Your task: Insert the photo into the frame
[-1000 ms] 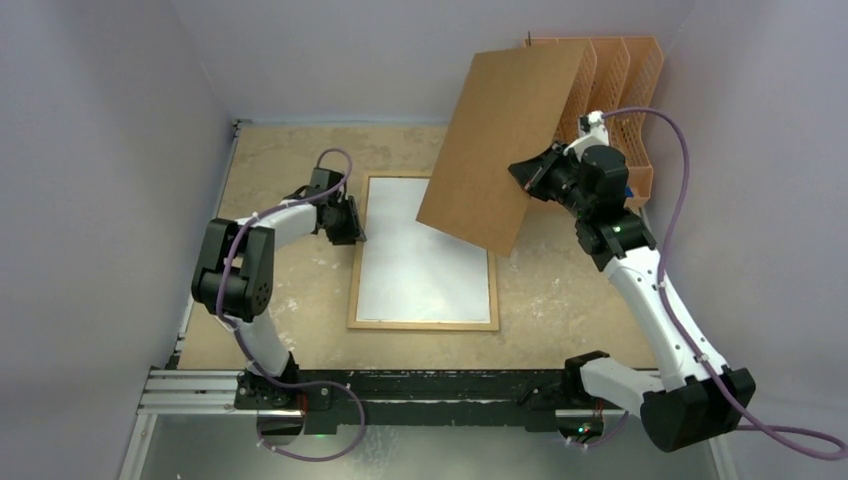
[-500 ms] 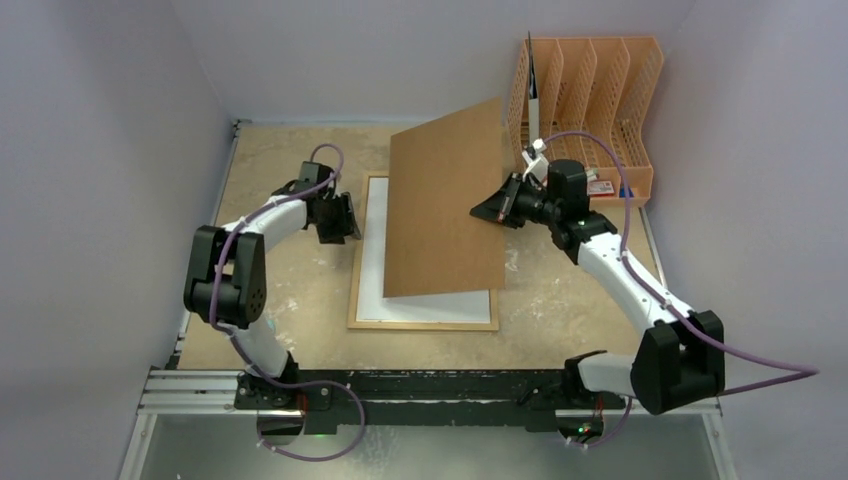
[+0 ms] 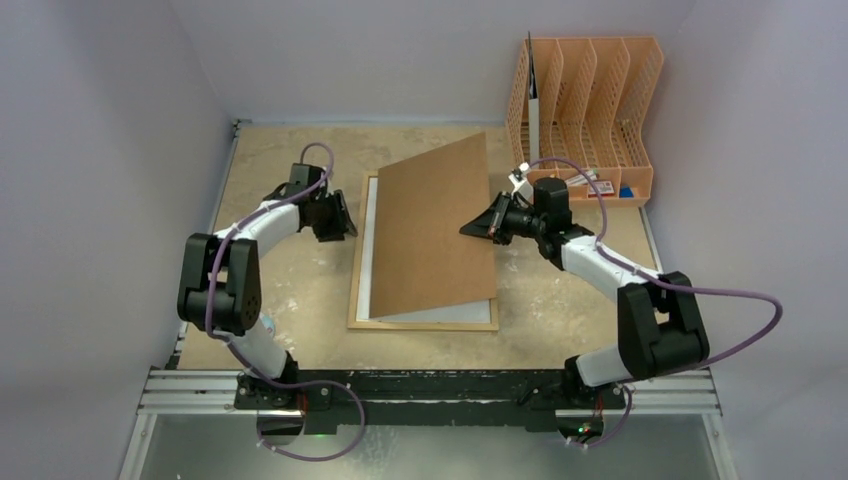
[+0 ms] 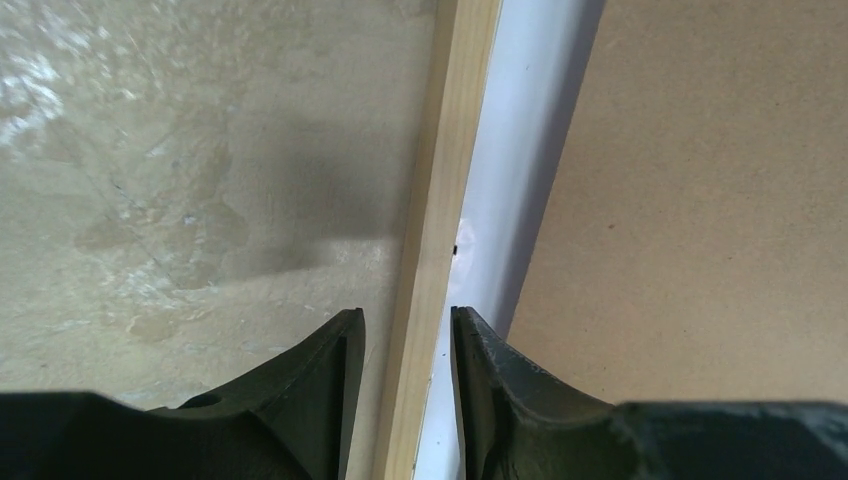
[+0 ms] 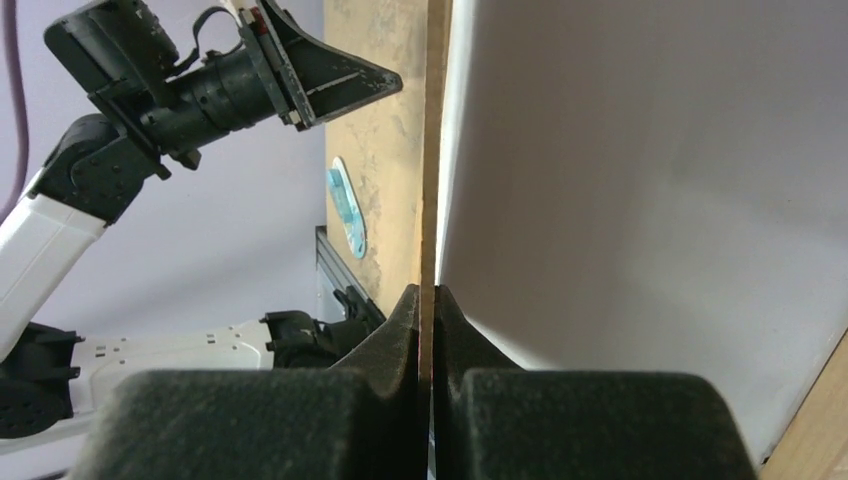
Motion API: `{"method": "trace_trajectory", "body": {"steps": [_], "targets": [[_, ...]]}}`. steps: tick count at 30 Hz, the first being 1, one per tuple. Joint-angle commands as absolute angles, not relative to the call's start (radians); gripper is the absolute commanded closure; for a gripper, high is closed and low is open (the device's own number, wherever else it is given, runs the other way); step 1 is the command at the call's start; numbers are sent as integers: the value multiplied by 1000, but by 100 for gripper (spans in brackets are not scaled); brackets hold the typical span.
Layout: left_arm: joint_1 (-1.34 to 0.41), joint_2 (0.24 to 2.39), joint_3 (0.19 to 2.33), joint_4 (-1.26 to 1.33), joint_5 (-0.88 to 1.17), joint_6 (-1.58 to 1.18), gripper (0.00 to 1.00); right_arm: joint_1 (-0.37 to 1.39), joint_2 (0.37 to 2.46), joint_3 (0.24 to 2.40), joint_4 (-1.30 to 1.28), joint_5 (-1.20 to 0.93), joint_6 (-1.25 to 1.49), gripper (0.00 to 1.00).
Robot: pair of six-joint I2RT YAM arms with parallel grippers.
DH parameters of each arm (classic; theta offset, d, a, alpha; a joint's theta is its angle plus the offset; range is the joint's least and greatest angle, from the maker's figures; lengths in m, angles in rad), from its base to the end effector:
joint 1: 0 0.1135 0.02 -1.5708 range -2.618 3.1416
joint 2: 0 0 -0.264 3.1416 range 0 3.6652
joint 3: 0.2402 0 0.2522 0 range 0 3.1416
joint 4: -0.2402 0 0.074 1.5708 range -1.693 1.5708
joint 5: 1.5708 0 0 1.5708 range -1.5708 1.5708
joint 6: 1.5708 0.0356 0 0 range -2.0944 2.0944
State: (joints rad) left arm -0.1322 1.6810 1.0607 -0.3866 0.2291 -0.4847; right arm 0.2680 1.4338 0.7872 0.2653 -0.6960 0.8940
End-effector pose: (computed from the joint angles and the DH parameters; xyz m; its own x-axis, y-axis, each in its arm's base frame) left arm 0.3373 -0.0530 0.1905 -0.8572 -0.3438 -0.3835 -0.1703 0.8919 -0.4189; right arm 0.2926 0.1040 0.2376 -0.8305 0.3924 -0.3953 -0.2069 0.4416 0.8730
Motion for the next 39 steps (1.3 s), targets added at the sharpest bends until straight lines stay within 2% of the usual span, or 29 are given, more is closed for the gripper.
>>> {"method": "trace_trajectory", "body": {"steps": [1, 19, 30, 39], "targets": [[-130, 1714, 1011, -309, 297, -525, 61, 272, 1444, 777, 426, -753, 946, 100], [-130, 1747, 979, -316, 277, -531, 65, 295, 1615, 739, 515, -759, 983, 100], [-130, 1752, 965, -296, 296, -534, 67, 302, 1549, 703, 377, -737, 988, 100], [-130, 1756, 971, -300, 295, -525, 67, 303, 1584, 734, 369, -754, 961, 100]]}}
